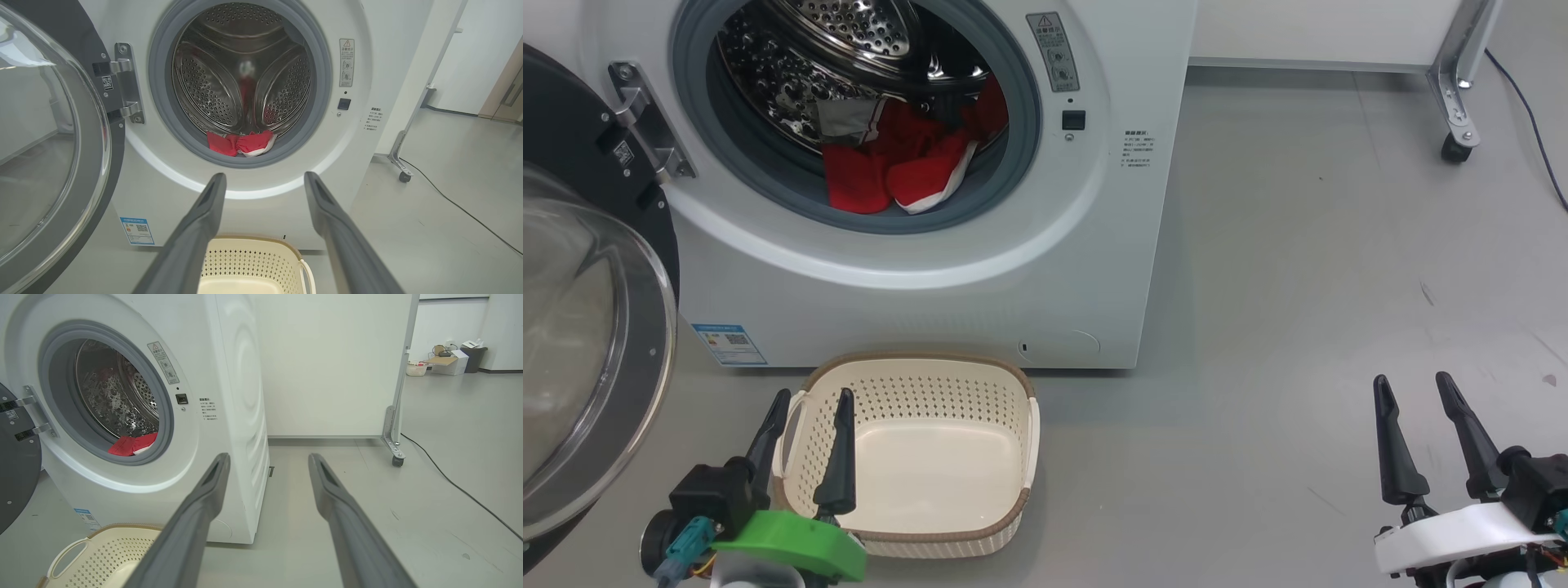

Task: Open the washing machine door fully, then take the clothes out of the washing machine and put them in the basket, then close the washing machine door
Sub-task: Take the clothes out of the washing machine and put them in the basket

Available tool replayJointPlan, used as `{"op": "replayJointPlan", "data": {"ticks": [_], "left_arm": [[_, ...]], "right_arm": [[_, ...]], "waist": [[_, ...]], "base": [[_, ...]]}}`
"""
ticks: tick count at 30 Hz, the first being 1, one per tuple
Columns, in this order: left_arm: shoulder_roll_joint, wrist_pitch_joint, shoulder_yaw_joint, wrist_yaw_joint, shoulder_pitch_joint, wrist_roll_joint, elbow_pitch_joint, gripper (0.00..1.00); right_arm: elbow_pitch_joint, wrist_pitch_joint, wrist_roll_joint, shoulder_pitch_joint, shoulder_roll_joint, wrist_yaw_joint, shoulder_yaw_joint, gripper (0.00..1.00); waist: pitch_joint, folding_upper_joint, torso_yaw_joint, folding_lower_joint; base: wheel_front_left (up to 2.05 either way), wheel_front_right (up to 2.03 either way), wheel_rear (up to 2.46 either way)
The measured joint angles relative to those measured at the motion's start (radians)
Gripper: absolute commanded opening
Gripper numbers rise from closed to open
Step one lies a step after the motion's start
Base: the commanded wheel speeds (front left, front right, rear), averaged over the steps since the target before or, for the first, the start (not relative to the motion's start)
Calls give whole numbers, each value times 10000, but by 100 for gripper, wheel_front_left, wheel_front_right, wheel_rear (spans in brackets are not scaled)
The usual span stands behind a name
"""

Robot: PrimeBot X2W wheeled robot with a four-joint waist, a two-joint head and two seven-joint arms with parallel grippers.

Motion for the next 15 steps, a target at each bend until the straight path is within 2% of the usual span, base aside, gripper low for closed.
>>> {"op": "replayJointPlan", "data": {"ticks": [15], "left_arm": [[-4, 0, 0, 0, 1, -2, 21, 100]], "right_arm": [[19, 0, -13, 0, 46, 10, -33, 100]], "waist": [[18, 0, -37, 0]], "base": [[86, -86, 0]]}}
